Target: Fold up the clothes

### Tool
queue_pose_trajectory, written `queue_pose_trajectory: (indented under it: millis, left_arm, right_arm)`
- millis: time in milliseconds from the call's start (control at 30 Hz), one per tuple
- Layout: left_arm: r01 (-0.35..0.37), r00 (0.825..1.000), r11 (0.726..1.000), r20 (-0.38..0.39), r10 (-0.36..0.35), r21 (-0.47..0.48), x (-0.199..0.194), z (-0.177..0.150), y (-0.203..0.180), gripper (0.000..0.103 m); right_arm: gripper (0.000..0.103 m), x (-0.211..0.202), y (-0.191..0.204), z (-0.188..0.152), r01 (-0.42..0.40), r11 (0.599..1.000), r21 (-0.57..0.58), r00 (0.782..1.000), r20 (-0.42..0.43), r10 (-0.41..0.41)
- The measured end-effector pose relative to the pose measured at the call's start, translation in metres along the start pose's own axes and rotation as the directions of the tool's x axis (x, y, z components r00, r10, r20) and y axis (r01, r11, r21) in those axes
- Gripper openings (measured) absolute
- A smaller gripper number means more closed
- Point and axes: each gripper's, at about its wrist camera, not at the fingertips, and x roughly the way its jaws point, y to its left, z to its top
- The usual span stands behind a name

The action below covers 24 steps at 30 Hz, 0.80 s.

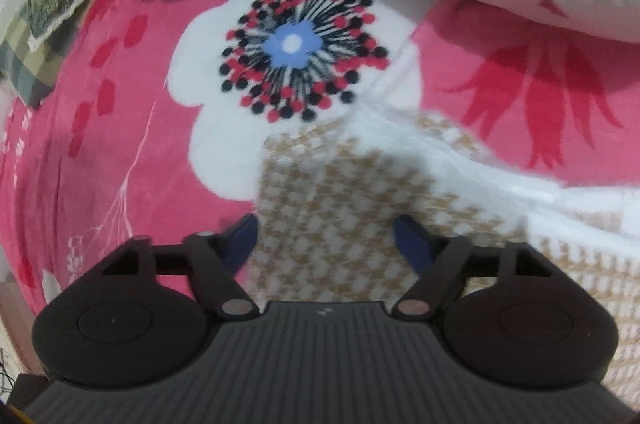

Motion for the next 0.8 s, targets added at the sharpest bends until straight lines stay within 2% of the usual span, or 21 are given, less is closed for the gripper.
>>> queue_pose_trajectory:
  millis: [67,167,300,567,633,667,700,767,800]
  left_arm:
    - [0.012,1.000,1.000,0.003,-0.012,-0.015,0.001,0.000,0.002,0.041]
    - [0.025,1.000,0.999,0.017,-0.025,-0.036,-0.001,0.001,0.006,0.040]
    - [-0.002,0.998,0.999,0.070,0.006,-0.053,-0.007,0.001,0.010,0.052]
    - [-0.038,0.996,0.999,0.078,0.040,-0.025,0.001,0.000,-0.001,0.065]
    - [-0.063,0.994,0.998,0.091,0.064,-0.015,0.004,0.000,-0.006,0.058]
    - [-0.076,0.992,0.997,0.099,0.076,-0.011,0.006,0.001,-0.008,0.042]
    - [-0.077,0.991,0.997,0.110,0.078,-0.014,0.005,0.000,-0.011,0.038]
    - [-0.069,0.988,0.997,0.140,0.070,-0.017,0.002,-0.003,-0.017,0.021]
    - [-0.068,0.985,0.998,0.158,0.067,-0.003,-0.001,-0.006,-0.023,0.020]
  right_arm:
    - [0.084,0.005,0.012,-0.001,0.046,0.998,-0.033,0.999,-0.011,-0.047]
    - [0.090,0.014,0.027,-0.002,0.116,0.990,-0.079,0.993,-0.024,-0.118]
    - [0.091,0.022,0.040,-0.003,0.176,0.978,-0.114,0.983,-0.034,-0.181]
    - [0.091,0.025,0.043,-0.005,0.210,0.973,-0.098,0.976,-0.040,-0.215]
    - [0.092,0.026,0.042,-0.005,0.214,0.972,-0.098,0.975,-0.038,-0.219]
    - [0.093,0.027,0.042,-0.006,0.216,0.971,-0.099,0.975,-0.037,-0.221]
    - [0.093,0.028,0.042,-0.006,0.219,0.971,-0.100,0.974,-0.036,-0.223]
    - [0.093,0.030,0.042,-0.006,0.224,0.969,-0.103,0.973,-0.035,-0.229]
    - [0.093,0.030,0.042,-0.007,0.226,0.968,-0.110,0.972,-0.034,-0.231]
